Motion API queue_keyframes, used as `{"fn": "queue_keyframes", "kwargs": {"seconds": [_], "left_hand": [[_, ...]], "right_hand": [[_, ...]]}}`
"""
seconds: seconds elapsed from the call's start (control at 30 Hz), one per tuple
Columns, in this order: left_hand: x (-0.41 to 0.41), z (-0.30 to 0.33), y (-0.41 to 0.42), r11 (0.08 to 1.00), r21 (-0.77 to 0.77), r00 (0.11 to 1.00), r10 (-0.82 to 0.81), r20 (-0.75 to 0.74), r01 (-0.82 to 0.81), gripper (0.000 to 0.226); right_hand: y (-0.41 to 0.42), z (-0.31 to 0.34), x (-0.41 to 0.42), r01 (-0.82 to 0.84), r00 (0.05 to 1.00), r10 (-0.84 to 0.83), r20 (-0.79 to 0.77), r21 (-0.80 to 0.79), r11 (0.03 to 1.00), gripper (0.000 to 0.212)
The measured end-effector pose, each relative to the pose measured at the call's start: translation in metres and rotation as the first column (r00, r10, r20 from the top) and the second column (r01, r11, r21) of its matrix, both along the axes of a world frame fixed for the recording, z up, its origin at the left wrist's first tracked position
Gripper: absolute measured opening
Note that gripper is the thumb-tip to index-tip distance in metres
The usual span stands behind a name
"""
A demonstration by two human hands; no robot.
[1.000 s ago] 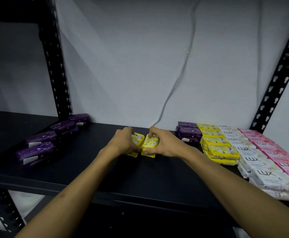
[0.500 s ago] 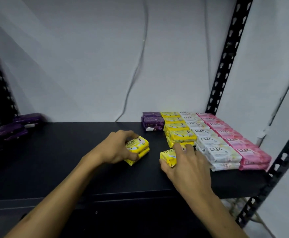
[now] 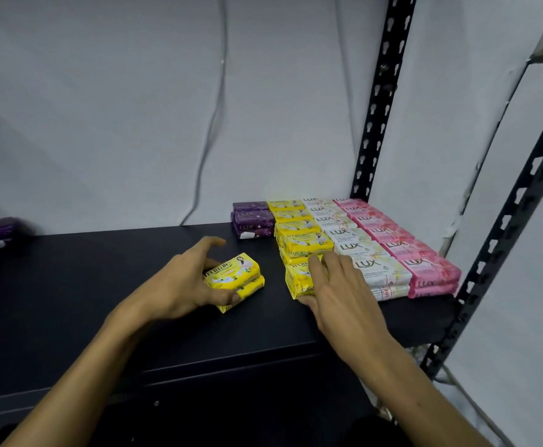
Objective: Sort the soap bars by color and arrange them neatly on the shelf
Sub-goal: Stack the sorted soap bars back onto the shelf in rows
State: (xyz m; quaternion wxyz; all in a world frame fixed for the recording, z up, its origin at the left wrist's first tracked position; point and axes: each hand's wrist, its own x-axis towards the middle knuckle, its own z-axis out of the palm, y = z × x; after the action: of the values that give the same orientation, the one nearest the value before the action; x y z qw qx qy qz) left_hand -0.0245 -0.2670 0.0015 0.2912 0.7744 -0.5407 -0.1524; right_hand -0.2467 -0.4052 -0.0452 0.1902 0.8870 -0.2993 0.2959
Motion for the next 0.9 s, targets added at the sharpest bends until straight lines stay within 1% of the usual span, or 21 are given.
{"fn": "queue_keyframes", "kwargs": {"seconds": [0.1, 0.2, 0.27, 0.37, 0.5, 0.57, 0.63, 0.67, 0.7, 0.73, 0.77, 0.8, 0.87, 0.9], "left_hand": [[0.000, 0.001, 0.000, 1.000, -0.008, 1.000, 0.010, -0.028, -0.010, 0.088], [0.000, 0.000, -0.001, 1.000, -0.008, 0.999, 0.002, -0.046, -0.002, 0.079], [-0.001, -0.001, -0.003, 1.000, -0.012, 0.999, -0.007, -0.044, 0.006, 0.073], [-0.005, -0.002, -0.007, 0.999, -0.028, 0.999, -0.027, -0.036, 0.026, 0.064], [-0.014, 0.000, -0.010, 0.997, -0.029, 0.997, -0.067, -0.026, 0.066, 0.059], [-0.018, 0.001, -0.009, 0.995, -0.039, 0.995, -0.092, -0.032, 0.091, 0.057], [-0.023, 0.002, -0.006, 0.992, -0.052, 0.992, -0.121, -0.039, 0.119, 0.055], [-0.027, 0.002, -0.005, 0.990, -0.061, 0.990, -0.133, -0.042, 0.131, 0.053], [-0.031, 0.002, -0.004, 0.987, -0.075, 0.988, -0.147, -0.046, 0.143, 0.052], [-0.037, 0.001, -0.004, 0.984, -0.088, 0.986, -0.159, -0.051, 0.154, 0.051], [-0.043, -0.001, -0.004, 0.981, -0.101, 0.984, -0.171, -0.058, 0.165, 0.050], [-0.050, -0.002, -0.005, 0.978, -0.112, 0.982, -0.182, -0.060, 0.174, 0.050], [-0.065, -0.002, -0.009, 0.969, -0.132, 0.976, -0.214, -0.041, 0.208, 0.049], [-0.073, -0.001, -0.012, 0.963, -0.142, 0.971, -0.235, -0.030, 0.229, 0.049]], "right_hand": [[-0.016, 0.001, 0.006, -0.072, 0.997, 0.073, 0.022, -0.041, 0.997, 0.053], [-0.029, 0.005, 0.013, -0.079, 0.997, 0.080, 0.007, -0.076, 0.994, 0.048], [-0.034, 0.008, 0.015, -0.090, 0.996, 0.088, -0.025, -0.082, 0.993, 0.048], [-0.038, 0.011, 0.013, -0.103, 0.992, 0.096, -0.082, -0.084, 0.991, 0.054], [-0.045, 0.013, 0.010, -0.146, 0.985, 0.138, -0.105, -0.076, 0.986, 0.059], [-0.045, 0.016, 0.008, -0.151, 0.978, 0.149, -0.146, 0.001, 0.989, 0.060], [-0.043, 0.019, 0.001, -0.196, 0.970, 0.211, -0.119, 0.132, 0.972, 0.062], [-0.041, 0.020, -0.006, -0.217, 0.968, 0.241, -0.067, 0.249, 0.944, 0.062], [-0.035, 0.022, -0.015, -0.259, 0.963, 0.267, 0.026, 0.357, 0.898, 0.060], [-0.028, 0.023, -0.025, -0.322, 0.947, 0.294, 0.131, 0.424, 0.847, 0.058], [-0.020, 0.023, -0.034, -0.389, 0.921, 0.321, 0.221, 0.456, 0.800, 0.056], [-0.010, 0.023, -0.043, -0.444, 0.895, 0.351, 0.276, 0.473, 0.761, 0.055], [0.007, 0.019, -0.057, -0.512, 0.859, 0.419, 0.293, 0.490, 0.706, 0.058], [0.011, 0.014, -0.061, -0.514, 0.857, 0.445, 0.260, 0.477, 0.713, 0.059]]}}
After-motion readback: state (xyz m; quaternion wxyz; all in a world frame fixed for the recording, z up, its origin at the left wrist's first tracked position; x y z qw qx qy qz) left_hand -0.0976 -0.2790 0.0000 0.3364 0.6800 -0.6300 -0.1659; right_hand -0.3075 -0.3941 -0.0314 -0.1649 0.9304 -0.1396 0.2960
